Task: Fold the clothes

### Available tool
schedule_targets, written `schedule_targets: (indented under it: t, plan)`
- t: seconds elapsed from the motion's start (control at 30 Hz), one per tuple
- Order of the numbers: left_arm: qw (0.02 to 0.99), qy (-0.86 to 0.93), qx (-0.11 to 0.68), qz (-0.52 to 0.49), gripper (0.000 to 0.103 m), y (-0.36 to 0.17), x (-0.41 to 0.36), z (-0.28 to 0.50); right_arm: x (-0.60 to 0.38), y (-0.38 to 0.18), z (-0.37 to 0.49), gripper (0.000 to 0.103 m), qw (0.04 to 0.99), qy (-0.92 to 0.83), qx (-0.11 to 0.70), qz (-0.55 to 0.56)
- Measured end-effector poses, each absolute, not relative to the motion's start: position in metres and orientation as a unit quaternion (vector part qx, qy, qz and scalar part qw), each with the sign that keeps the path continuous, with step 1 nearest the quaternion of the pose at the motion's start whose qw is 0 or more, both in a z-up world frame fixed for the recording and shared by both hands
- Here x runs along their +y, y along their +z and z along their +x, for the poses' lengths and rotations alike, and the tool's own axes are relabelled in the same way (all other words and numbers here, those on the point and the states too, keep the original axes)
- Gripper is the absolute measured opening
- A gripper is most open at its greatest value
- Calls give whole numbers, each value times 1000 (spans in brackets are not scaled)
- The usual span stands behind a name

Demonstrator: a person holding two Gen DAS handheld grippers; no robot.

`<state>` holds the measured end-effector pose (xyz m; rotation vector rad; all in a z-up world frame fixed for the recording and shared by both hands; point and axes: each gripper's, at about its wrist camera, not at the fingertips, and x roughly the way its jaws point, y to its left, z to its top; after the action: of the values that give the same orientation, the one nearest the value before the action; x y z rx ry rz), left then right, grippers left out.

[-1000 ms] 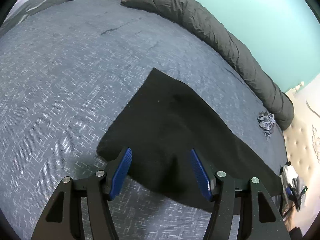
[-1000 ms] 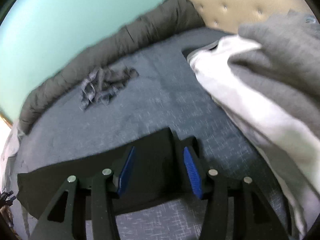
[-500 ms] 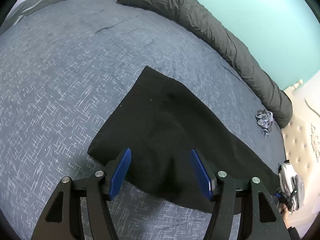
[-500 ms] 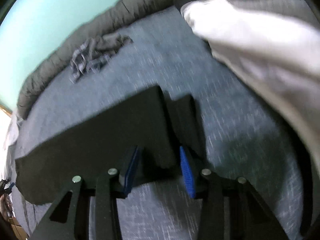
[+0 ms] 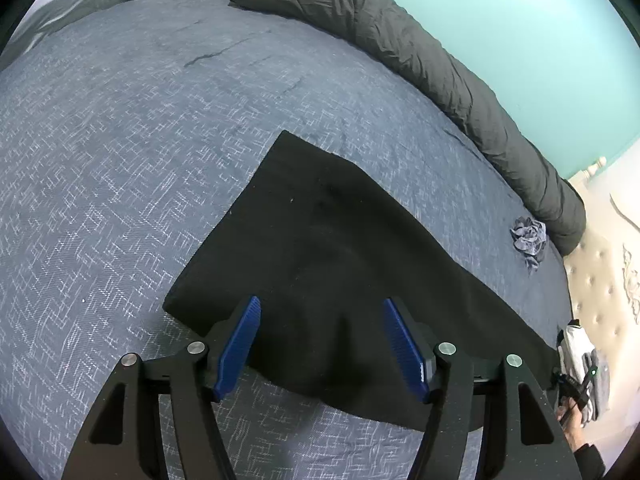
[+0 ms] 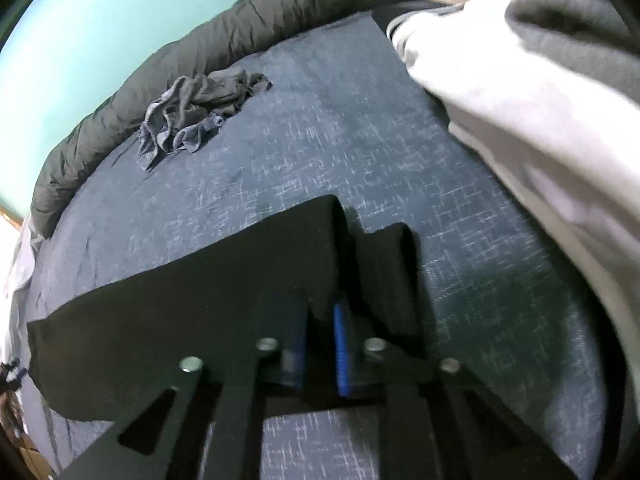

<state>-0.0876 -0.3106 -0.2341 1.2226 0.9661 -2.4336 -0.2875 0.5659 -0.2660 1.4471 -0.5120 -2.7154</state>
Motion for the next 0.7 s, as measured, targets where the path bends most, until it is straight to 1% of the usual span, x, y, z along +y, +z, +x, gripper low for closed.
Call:
schedule_targets:
  t: [0.2,0.27,0.43,0.5,0.6,0.63,0.67,0.7]
  plan:
    - [119,-837,329,420,68,-232,-308,-88,581,-238,-265,6,-3,-885,-158,438]
    - [118,-838,327,421,68,-232,-308,-88,583,-246,-270,6,-15,-875,-138,464]
    - [120,-836,332,420,68,-233,-307,-83,586,-266,-279,6,-43,-865,-133,482]
    - [118,-837,329,421,68,-231,-307,-82,584,-269,-281,7,-40,-866,-135,479]
    - [119,-837,326,422,68,-230,-309,-82,582,-269,-283,12,-33,-869,-142,472]
    - [119,-837,325,423,68,-230,-310,-82,582,-268,-283,17,-32,-871,-141,470]
    - [120,-837,325,423,68,-231,-310,-82,581,-265,-282,26,-34,-875,-134,464]
    - [121,-837,325,423,68,-231,-311,-83,580,-261,-281,30,-36,-879,-128,457]
